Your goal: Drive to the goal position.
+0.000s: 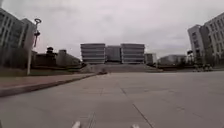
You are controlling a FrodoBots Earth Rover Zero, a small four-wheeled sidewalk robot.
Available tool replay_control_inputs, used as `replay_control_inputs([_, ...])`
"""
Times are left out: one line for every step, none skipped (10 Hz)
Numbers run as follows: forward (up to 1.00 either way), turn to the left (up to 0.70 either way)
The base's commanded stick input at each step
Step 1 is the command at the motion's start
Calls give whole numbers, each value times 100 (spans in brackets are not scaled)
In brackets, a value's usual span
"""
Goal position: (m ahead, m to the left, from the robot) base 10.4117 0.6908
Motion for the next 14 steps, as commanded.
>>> replay_control_inputs([100,0])
replay_control_inputs([100,0])
replay_control_inputs([100,0])
replay_control_inputs([100,0])
replay_control_inputs([100,0])
replay_control_inputs([100,0])
replay_control_inputs([100,-2])
replay_control_inputs([100,-16])
replay_control_inputs([100,-33])
replay_control_inputs([100,0])
replay_control_inputs([100,0])
replay_control_inputs([100,0])
replay_control_inputs([100,0])
replay_control_inputs([100,0])
